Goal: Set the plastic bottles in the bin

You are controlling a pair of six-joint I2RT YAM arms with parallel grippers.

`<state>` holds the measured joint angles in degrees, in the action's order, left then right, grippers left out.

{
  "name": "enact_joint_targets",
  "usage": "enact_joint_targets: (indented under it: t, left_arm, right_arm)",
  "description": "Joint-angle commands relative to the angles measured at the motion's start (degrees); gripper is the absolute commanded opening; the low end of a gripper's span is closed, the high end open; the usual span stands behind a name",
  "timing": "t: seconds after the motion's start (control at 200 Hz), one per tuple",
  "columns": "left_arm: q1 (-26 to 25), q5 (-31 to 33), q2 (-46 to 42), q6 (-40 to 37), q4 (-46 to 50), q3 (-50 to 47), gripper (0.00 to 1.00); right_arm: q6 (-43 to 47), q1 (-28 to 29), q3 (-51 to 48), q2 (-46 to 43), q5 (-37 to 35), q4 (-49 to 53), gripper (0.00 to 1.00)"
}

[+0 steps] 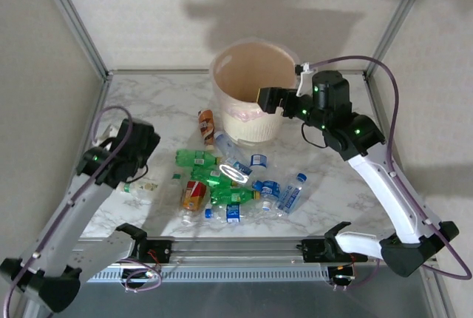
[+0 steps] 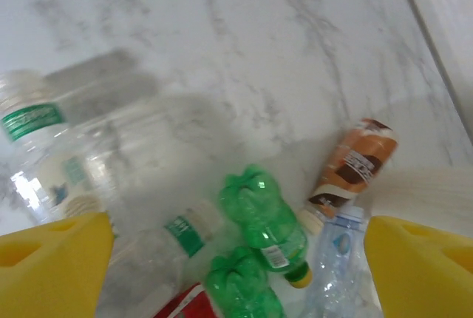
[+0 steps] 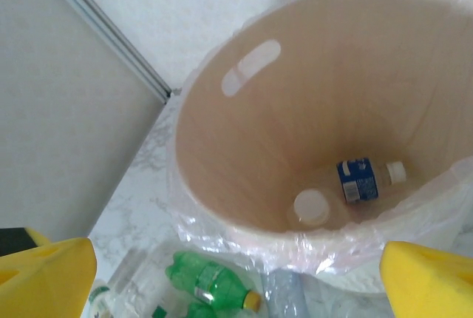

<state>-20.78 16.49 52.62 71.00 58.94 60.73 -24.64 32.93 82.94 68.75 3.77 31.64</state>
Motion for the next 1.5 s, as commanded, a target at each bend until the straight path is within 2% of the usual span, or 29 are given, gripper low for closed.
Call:
enact_joint_targets:
  t: [0.0,0.095,0.275,0.456,0.556,0.701,1.166,1.312,1.497]
  left_arm:
    - [1.31,2.32,-3.37,9.16,5.13,-4.9,0.88]
    - [3.54,-0.14,-2.35,7.12,2.04,-8.76,0.89]
    - [11.48,-8.43,1.36,2.05,-5.4,-16.07,0.88]
    - [16.29,-10.53,2.06,0.27,-9.15,-22.42,0.89]
    - [18.85,-11.85,3.16,-0.99,-11.57,-24.37,0.89]
    - [19.98,-11.22,6.65,-1.89,-14.69,-25.48,0.88]
    - [20.06,-11.92,15.11,-4.53,-21.5,-27.95,0.81]
    - [20.0,-12.07,15.83,-4.91,-22.25,-28.08,0.75]
    - [20.01,-10.8,13.92,-5.45,-21.3,-28.13,0.6]
  right_arm:
    - [0.68,0.38,-2.34,-1.26,3.13,-2.25,0.99]
    - [-1.08,0.55,-4.57,-2.86,2.42,-3.68,0.99]
    - [-6.55,1.86,-5.88,-3.75,5.12,-7.48,0.99]
    - [-5.6,5.38,-4.81,-1.99,0.53,-5.54,0.99]
    - [-6.73,6.02,-4.88,-1.35,1.29,-6.58,0.99]
    - [-6.95,7.98,-4.71,-0.74,-0.07,-7.63,0.99]
    - [-6.94,8.84,-2.37,0.61,-3.51,-6.32,0.98]
    - [-7.97,8.82,-2.51,0.39,-4.98,-7.57,0.98]
    - [-7.6,8.85,0.7,1.88,-6.75,-4.57,0.97]
